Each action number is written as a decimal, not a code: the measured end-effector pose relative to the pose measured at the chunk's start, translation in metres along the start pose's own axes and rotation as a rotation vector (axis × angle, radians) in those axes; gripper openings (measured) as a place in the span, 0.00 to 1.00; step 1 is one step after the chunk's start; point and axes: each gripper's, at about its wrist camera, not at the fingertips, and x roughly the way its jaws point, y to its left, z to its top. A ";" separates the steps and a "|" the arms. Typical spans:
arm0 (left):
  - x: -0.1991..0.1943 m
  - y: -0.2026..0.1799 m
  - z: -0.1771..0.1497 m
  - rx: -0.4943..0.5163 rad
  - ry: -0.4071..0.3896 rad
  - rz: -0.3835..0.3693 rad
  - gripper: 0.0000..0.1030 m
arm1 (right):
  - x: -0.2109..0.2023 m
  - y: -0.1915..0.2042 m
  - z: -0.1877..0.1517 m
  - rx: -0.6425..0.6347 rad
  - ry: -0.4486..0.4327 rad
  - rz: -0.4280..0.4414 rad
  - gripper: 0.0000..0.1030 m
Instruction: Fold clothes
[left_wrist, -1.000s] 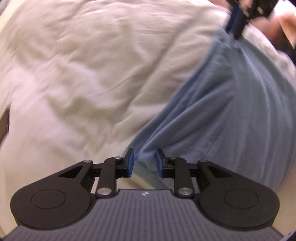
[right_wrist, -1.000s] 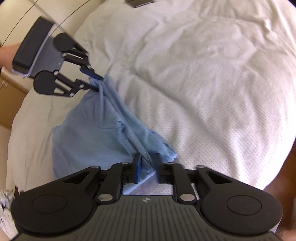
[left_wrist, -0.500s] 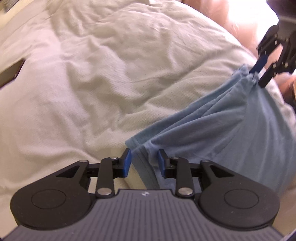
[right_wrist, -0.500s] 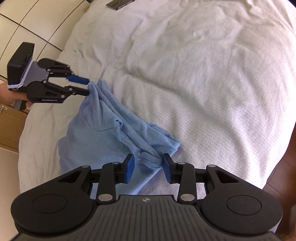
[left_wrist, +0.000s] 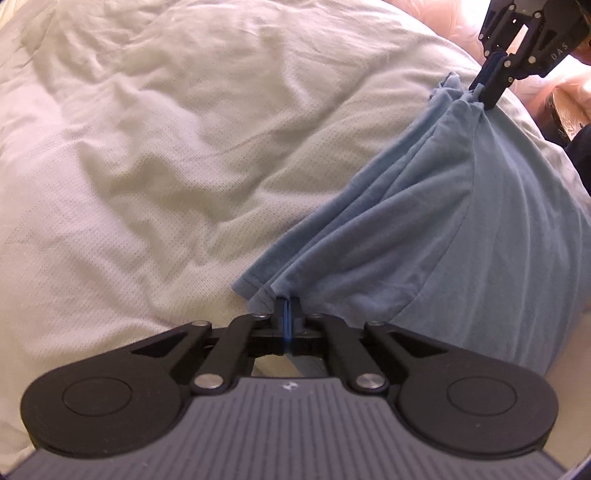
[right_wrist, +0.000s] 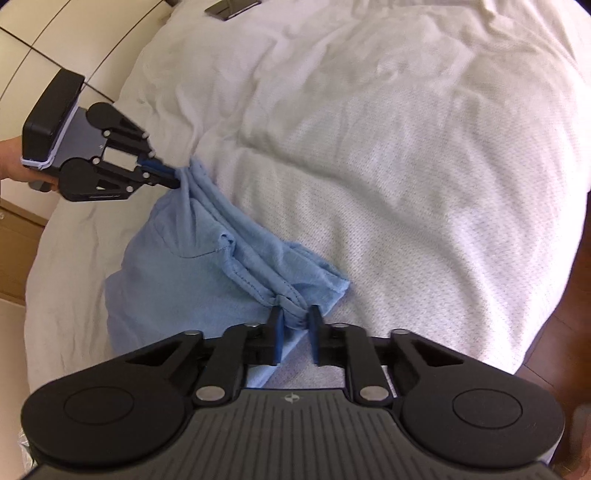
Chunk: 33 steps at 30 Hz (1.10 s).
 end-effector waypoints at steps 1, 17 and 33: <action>-0.004 -0.002 -0.002 0.001 -0.010 0.006 0.00 | 0.000 0.000 0.000 0.001 0.001 -0.006 0.06; -0.012 0.008 0.005 -0.002 -0.042 -0.011 0.12 | -0.013 0.011 0.001 -0.071 -0.039 -0.015 0.03; -0.005 0.023 0.027 0.116 -0.017 -0.200 0.23 | -0.008 0.003 -0.002 -0.043 -0.019 -0.006 0.04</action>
